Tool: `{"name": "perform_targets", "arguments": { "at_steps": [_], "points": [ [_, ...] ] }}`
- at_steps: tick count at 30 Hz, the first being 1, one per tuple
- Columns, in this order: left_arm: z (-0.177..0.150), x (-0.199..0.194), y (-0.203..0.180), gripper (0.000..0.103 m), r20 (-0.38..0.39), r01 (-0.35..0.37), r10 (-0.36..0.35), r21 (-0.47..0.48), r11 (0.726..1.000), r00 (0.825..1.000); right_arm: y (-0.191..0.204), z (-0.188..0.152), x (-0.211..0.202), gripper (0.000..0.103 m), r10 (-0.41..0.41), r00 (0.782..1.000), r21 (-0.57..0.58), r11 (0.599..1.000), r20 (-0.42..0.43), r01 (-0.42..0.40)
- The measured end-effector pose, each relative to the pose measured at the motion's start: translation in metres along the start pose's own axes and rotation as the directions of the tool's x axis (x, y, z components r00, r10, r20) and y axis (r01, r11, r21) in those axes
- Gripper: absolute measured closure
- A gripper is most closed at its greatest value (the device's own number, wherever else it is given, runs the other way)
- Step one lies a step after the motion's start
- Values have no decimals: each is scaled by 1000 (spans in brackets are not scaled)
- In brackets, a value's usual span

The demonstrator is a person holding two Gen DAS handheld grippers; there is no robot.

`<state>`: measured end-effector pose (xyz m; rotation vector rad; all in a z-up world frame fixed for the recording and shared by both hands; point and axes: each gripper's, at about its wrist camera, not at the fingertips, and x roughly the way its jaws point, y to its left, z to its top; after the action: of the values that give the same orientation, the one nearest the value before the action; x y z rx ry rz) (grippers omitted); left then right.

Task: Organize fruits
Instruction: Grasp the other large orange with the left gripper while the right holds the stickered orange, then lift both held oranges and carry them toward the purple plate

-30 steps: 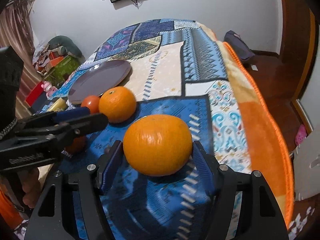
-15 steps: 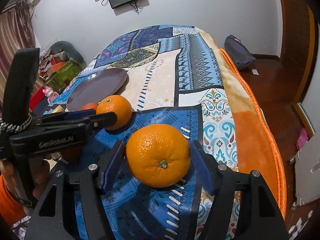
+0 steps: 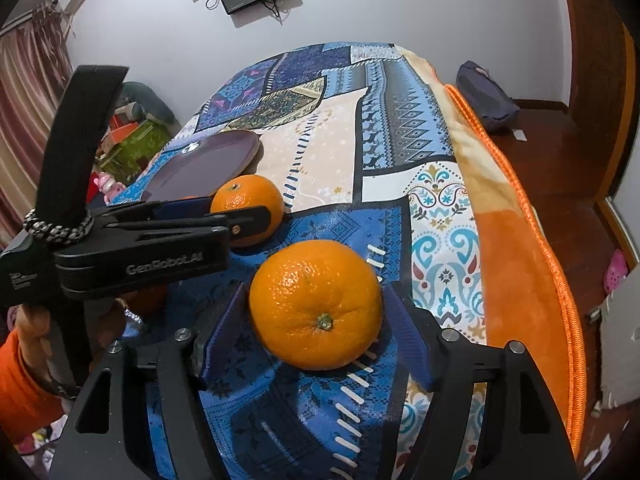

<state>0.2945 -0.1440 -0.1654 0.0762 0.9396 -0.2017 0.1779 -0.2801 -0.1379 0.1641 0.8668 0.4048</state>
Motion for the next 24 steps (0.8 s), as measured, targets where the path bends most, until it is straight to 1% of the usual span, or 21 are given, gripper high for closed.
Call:
{"name": "perform_targets", "arguments": {
  "at_steps": [3, 7, 13, 20, 24],
  "points": [
    [1, 4, -5, 37, 7, -22, 22, 27, 999, 1000, 0, -3, 2, 33, 17, 1000, 7, 1000, -10, -17],
    [4, 10, -7, 37, 18, -25, 24, 38, 999, 1000, 0, -3, 3, 33, 20, 1000, 7, 1000, -20, -20],
    [4, 10, -2, 38, 26, 8, -9, 34, 999, 1000, -2, -4, 4, 35, 27, 1000, 21, 999, -16, -26],
    [-4, -5, 1, 39, 17, 62, -62, 7, 998, 998, -1, -4, 1, 36, 9, 1000, 25, 1000, 0, -9],
    [-11, -21, -1, 39, 43, 57, -58, 21, 998, 997, 2, -3, -1, 36, -11, 1000, 17, 1000, 2, 11]
  ]
}}
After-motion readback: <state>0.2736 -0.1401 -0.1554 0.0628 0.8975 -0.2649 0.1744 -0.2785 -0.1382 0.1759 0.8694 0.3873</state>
